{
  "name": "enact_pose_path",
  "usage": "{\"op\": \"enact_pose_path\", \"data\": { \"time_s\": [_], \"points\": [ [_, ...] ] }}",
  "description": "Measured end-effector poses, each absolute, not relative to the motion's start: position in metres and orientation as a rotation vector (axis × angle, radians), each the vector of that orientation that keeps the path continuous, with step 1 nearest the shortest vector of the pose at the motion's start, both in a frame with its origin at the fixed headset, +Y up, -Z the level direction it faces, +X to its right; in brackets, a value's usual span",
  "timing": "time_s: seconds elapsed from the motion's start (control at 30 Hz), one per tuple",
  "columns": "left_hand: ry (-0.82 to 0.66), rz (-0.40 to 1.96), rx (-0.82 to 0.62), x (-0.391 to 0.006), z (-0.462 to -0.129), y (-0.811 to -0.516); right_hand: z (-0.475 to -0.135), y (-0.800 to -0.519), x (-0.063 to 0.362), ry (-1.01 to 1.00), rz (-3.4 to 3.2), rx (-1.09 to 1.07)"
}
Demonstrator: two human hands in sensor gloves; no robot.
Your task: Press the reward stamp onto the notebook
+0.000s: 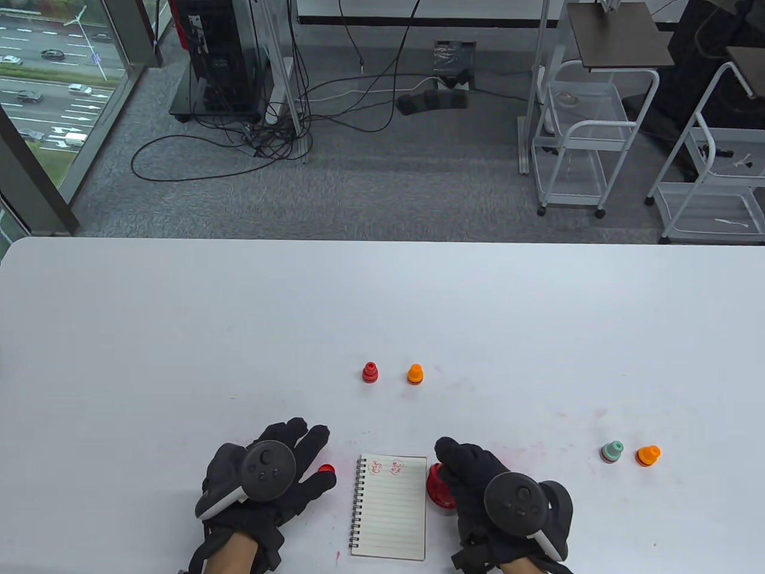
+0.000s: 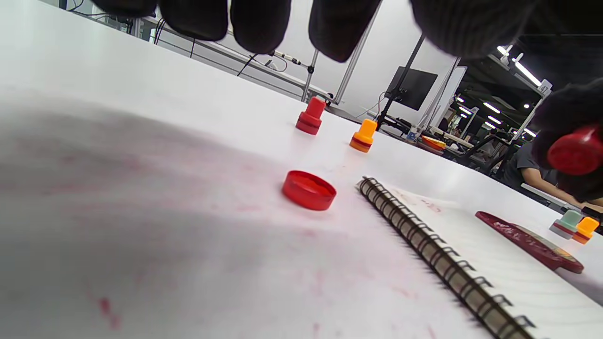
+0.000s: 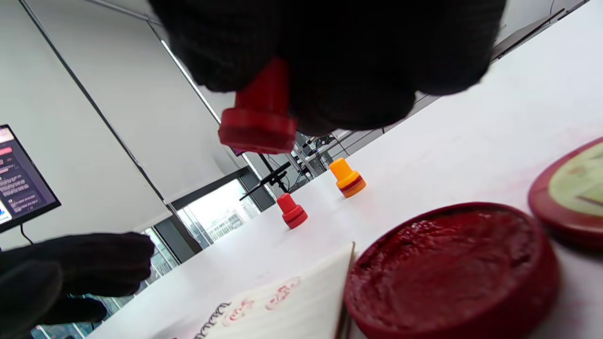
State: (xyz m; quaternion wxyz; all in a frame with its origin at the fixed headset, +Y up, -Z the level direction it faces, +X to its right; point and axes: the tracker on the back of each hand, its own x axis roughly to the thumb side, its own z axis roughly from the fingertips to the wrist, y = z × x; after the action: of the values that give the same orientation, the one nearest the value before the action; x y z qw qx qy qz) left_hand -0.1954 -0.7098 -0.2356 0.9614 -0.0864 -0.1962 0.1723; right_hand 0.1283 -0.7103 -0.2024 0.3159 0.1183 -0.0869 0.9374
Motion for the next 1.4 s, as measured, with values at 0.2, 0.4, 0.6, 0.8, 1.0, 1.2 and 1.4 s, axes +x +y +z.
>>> {"op": "enact_pose_path", "data": {
  "time_s": [0.2,0.4,0.6,0.8,1.0,1.2,1.4],
  "points": [
    [-0.396,0.348,-0.145,-0.196,-0.233,-0.703,-0.203,-0.718,0.12,-0.19,2.679,0.366],
    [-0.384,0.351,-0.155,-0.196,-0.233,-0.702,-0.207,-0.729,0.112,-0.082,2.801,0.407],
    [-0.38,0.355,-0.173,-0.196,-0.233,-0.703,-0.211,-0.737,0.104,0.009,2.879,0.438],
    [-0.382,0.349,-0.183,-0.195,-0.233,-0.703,-0.211,-0.735,0.1,0.027,2.94,0.419],
    [-0.38,0.355,-0.211,-0.195,-0.233,-0.704,-0.212,-0.733,0.099,0.039,2.964,0.4],
    [-0.384,0.351,-0.224,-0.194,-0.232,-0.705,-0.217,-0.729,0.091,0.083,3.04,0.392],
    [-0.387,0.343,-0.229,-0.192,-0.232,-0.705,-0.215,-0.729,0.091,0.071,3.057,0.415]
  ]
}}
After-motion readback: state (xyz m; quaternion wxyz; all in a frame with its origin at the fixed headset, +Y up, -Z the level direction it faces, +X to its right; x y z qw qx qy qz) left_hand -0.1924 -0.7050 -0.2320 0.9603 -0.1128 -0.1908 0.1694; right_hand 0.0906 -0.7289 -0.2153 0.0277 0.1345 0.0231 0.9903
